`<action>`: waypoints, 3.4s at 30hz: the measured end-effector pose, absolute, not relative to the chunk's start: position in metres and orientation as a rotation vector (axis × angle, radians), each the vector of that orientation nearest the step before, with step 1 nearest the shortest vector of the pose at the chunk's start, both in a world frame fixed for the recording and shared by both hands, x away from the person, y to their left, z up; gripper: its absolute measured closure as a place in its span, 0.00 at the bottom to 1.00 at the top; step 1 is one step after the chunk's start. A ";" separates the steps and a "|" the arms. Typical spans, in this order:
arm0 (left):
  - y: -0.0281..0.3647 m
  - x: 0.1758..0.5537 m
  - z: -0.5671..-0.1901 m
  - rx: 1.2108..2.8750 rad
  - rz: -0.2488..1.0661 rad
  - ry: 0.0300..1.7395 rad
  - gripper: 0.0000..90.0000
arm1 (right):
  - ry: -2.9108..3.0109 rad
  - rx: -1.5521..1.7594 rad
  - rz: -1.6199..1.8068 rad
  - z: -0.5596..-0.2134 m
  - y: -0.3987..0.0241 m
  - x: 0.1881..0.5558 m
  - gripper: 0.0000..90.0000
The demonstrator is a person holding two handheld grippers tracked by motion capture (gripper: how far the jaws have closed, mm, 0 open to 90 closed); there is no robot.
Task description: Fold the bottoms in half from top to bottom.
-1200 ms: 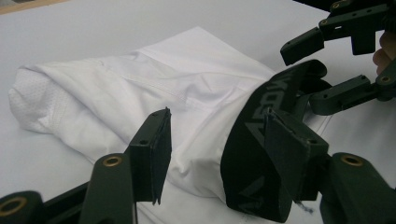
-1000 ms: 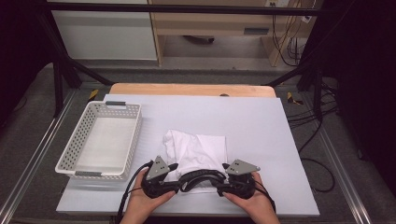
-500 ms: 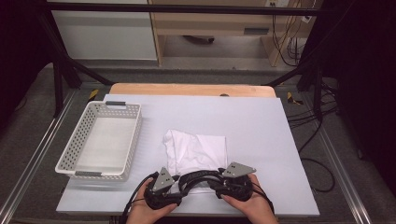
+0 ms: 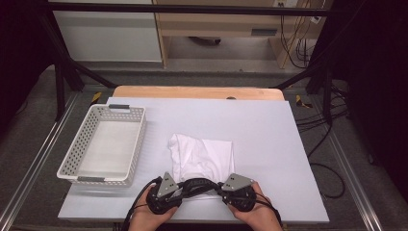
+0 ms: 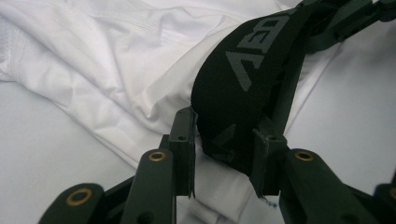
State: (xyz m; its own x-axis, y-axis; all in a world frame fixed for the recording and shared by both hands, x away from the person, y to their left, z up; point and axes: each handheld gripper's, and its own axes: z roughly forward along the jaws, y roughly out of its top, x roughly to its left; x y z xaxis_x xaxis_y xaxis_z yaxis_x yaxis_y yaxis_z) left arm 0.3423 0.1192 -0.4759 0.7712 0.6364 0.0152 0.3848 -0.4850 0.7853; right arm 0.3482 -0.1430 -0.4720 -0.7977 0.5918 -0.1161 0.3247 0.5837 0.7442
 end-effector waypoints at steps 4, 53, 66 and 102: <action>0.117 0.339 -0.475 2.169 0.458 0.722 0.74 | 2.459 0.698 1.013 -0.472 -0.144 0.341 0.84; 0.127 0.348 -0.438 2.018 0.371 0.707 0.55 | 2.456 0.885 1.231 -0.461 -0.167 0.344 0.44; 0.115 0.369 -0.419 2.028 0.456 0.769 0.33 | 2.388 0.966 1.199 -0.463 -0.184 0.342 0.21; 0.094 0.454 -0.394 2.048 0.572 0.858 0.15 | 2.417 1.057 1.110 -0.472 -0.184 0.341 0.16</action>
